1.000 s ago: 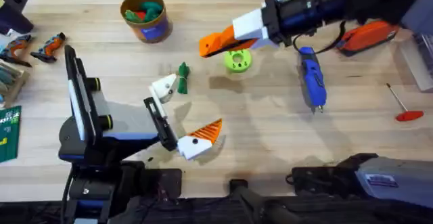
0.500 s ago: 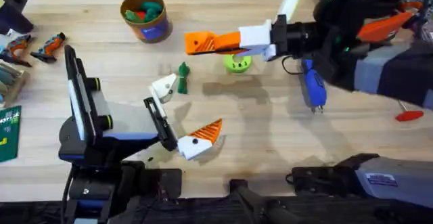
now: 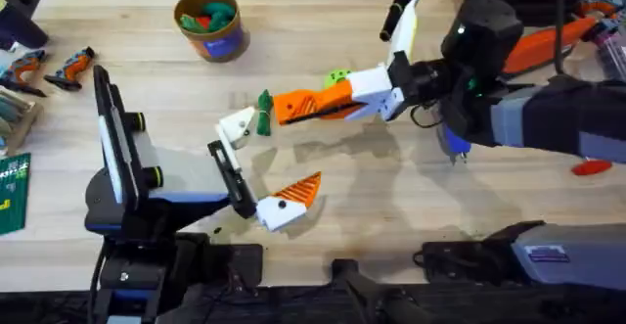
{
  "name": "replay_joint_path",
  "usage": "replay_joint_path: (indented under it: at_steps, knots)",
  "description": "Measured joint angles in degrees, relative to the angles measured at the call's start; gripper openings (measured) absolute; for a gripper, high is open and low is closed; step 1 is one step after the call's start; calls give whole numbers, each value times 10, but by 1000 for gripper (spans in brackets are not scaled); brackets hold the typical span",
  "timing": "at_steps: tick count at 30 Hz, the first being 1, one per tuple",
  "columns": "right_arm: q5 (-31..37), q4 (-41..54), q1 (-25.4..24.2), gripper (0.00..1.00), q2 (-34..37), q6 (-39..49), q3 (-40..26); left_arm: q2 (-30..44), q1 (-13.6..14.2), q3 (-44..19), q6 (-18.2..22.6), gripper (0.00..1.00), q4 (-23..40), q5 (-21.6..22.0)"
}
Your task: Pick up the gripper from the table and insert it into the empty holder that is missing its gripper. Then pick up a screw, insert it into the mounting hole, and use the screwdriver to tighten it. Finally, clean up the table by picking up the vegetable and placing it into the bucket.
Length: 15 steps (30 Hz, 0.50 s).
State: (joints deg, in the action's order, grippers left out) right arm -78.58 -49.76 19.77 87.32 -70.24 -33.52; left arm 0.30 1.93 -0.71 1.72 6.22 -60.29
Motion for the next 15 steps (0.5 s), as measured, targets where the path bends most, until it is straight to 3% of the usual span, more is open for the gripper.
replay_joint_path:
  at_steps: [15]
  knots:
    - [-39,-51,42,12,90,8,-3,0,0,0,0,985,0,0]
